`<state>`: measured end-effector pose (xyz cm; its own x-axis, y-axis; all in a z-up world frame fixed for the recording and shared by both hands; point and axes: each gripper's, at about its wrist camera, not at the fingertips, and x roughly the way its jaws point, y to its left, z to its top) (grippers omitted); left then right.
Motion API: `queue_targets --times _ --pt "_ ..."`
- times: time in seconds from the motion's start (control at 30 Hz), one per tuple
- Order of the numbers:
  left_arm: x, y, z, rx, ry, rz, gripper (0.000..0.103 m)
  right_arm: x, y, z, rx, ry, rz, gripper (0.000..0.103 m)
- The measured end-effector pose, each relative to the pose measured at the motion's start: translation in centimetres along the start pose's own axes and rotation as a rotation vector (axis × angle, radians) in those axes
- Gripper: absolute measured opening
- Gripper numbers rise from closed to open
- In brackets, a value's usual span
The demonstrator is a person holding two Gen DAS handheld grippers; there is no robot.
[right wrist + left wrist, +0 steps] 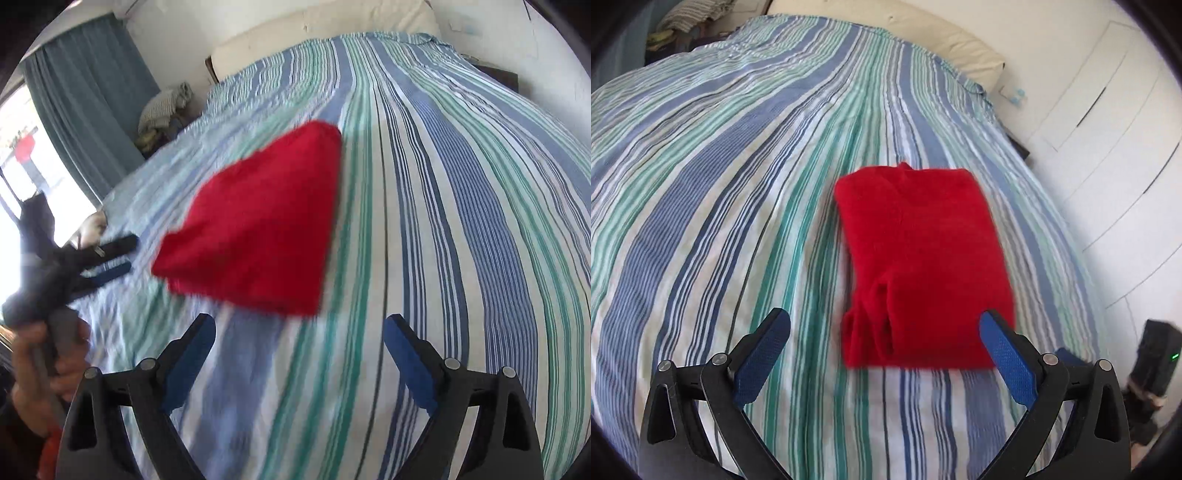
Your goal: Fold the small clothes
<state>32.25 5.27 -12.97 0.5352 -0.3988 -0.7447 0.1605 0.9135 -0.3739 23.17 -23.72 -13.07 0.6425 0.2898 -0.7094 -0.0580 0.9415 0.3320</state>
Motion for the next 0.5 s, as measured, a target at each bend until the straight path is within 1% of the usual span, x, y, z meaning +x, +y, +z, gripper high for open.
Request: queue_targets --times 0.07,0.13,0.2,0.23,0.27,0.3,0.33,0.37,0.4,0.43,0.5 --pt "3.6 0.5 1.6 0.001 0.069 0.058 0.102 2.3 -1.0 3.9 0.043 -0.022 0.036 0.092" --pt "6.2 1.0 2.2 -0.006 0.138 0.084 0.102 5.6 -2.2 6.6 0.082 -0.005 0.051 0.092" --pt "7.0 1.1 2.2 -0.010 0.144 0.074 0.102 8.9 -3.2 8.2 0.133 0.014 0.090 0.091" --pt "7.0 1.1 2.2 -0.014 0.137 0.067 0.101 10.6 -3.4 8.5 0.161 0.038 0.143 0.086" --pt "7.0 1.1 2.1 -0.019 0.138 0.060 0.096 12.3 -3.1 8.6 0.185 0.077 0.215 0.073" --pt "7.1 0.8 2.0 -0.020 0.145 0.042 0.067 13.7 -2.6 8.5 0.188 0.112 0.238 0.068" --pt "7.3 0.4 2.0 -0.012 0.166 0.018 0.033 14.3 -1.6 8.3 0.146 0.116 0.184 0.051" --pt "7.2 -0.1 2.0 0.004 0.173 0.019 0.025 14.4 -0.4 8.3 0.087 0.106 0.120 0.040" --pt "6.7 -0.8 2.1 0.026 0.157 0.040 0.021 13.9 0.6 8.2 0.054 0.088 0.083 0.038" --pt "5.9 -1.5 2.2 0.055 0.133 0.060 0.019 13.1 1.5 8.5 0.031 0.063 0.048 0.033" --pt "3.8 -3.0 2.6 0.091 0.073 0.062 0.018 10.8 3.4 9.3 -0.037 -0.005 0.008 0.031"
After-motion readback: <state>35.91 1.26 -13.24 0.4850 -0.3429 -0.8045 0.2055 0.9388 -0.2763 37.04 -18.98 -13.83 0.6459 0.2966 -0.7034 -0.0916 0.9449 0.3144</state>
